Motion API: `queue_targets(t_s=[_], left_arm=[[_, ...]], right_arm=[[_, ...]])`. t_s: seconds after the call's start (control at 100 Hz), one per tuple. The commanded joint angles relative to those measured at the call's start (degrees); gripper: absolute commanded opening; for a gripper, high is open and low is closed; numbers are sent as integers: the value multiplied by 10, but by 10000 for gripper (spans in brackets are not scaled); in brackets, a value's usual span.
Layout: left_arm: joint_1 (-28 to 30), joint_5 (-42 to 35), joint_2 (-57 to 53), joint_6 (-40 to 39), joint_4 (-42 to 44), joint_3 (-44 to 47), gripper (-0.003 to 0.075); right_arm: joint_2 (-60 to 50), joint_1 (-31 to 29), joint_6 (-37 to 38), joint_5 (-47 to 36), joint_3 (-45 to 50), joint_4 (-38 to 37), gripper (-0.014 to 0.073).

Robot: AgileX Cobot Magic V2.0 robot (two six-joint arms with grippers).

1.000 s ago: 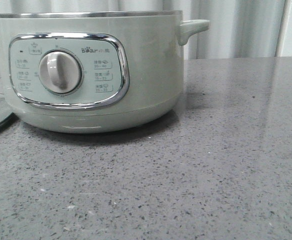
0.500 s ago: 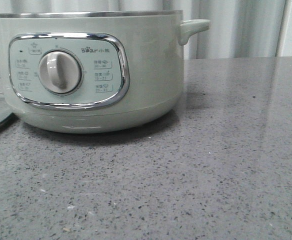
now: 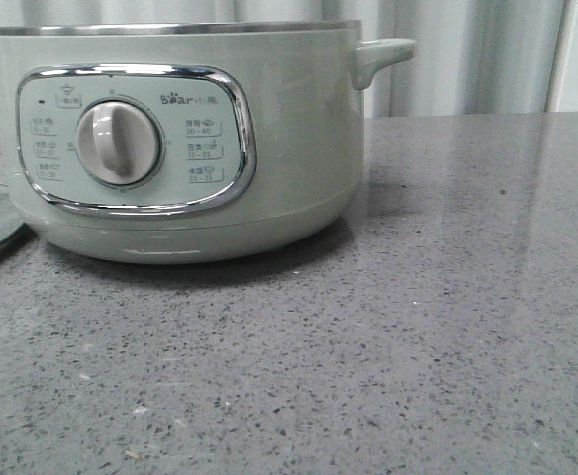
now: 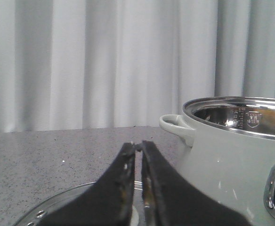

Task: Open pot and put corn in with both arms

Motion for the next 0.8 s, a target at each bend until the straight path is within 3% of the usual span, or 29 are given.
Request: queue_targets(t_s=[0.0,0.29,0.5,0.79], left_arm=[[-3,-41,-16,-5,-5,-16,-20],[3,-54,-16,-5,-5,16,-20],[78,-40,-17,-5,-36,83,-20],[105,157,-19,-3,-70,82,-20]], right_arm=[[6,-3,-6,-43,-15,-4,-67],[6,-3,-6,-43,-15,-4,-67],[6,-3,-6,-43,-15,-4,-67],[6,-3,-6,-44,-15,-4,-67]])
